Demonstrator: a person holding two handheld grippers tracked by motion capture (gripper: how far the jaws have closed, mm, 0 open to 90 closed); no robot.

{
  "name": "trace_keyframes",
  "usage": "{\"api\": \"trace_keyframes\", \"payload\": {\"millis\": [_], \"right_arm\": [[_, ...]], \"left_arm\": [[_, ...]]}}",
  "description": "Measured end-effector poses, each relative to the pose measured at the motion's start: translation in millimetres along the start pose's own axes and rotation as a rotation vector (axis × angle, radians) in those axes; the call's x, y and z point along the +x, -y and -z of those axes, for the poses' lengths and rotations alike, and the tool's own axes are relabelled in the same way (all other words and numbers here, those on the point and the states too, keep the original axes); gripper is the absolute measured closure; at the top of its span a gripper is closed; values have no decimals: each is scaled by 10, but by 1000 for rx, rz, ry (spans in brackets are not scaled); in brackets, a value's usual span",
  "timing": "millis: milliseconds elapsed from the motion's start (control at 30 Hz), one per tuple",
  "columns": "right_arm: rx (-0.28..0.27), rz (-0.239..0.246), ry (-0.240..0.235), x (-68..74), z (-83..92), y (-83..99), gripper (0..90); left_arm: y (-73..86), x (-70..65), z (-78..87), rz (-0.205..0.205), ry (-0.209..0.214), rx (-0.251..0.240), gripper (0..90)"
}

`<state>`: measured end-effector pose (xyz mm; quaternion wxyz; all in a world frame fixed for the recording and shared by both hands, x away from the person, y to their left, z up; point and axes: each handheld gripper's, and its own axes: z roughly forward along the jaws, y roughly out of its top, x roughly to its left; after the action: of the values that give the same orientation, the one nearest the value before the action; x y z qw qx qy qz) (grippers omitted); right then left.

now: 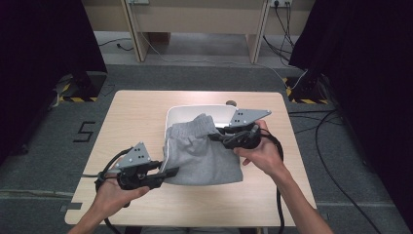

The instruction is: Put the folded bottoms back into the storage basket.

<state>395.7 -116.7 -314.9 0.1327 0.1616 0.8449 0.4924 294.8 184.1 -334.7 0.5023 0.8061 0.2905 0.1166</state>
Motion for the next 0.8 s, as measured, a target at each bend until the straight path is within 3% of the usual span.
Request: {"api": "trace_keyframes", "payload": {"millis": [800], "right_arm": [[94, -54, 21, -705, -380, -121, 780]], "left_arm": [[-195, 577, -519, 83, -63, 34, 691]]}}
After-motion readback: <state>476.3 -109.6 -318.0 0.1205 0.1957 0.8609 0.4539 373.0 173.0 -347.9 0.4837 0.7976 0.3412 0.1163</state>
